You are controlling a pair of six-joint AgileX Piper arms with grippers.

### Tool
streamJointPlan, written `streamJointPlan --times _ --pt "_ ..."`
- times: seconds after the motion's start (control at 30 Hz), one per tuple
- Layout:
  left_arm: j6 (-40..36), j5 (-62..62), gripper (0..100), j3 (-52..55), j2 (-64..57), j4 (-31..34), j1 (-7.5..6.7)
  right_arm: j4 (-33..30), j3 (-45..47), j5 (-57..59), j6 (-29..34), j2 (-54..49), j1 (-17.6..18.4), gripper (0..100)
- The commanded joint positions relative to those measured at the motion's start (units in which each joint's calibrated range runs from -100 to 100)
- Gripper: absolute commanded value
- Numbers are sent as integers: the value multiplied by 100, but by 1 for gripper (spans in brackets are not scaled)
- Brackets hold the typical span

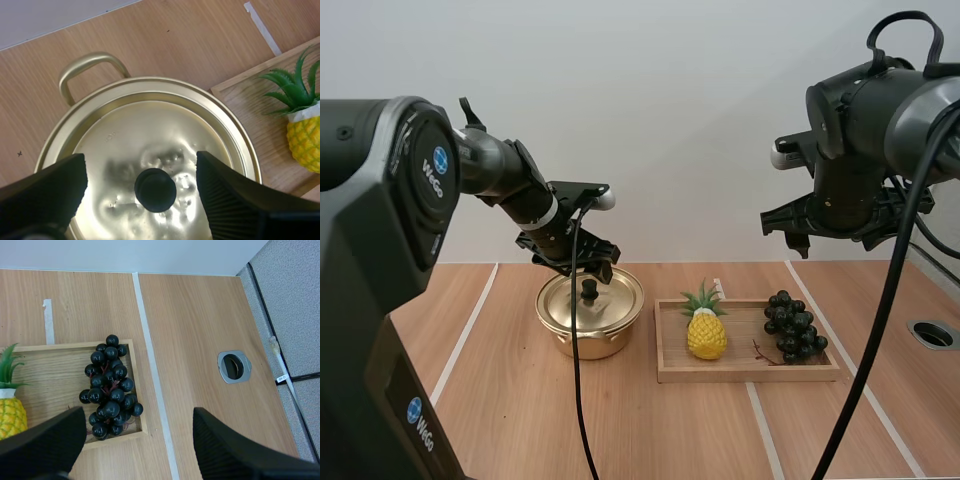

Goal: Open the pot, put the grape inside, and close it

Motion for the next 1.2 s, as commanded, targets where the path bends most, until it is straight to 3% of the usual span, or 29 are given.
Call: streamJointPlan --times 0.0,0.93,1.13,1.17 --pt "94 -136 100 11 3 -90 0 -1 7 -12 45 -49 7 100" --pt "213 -20 100 11 331 -25 0 -35 7 -12 45 -49 7 100" --pt "657 303 100 11 331 -25 0 -47 7 -12 45 -49 7 100" --pt "657 303 79 11 331 -36 0 -47 7 -12 45 -49 7 100"
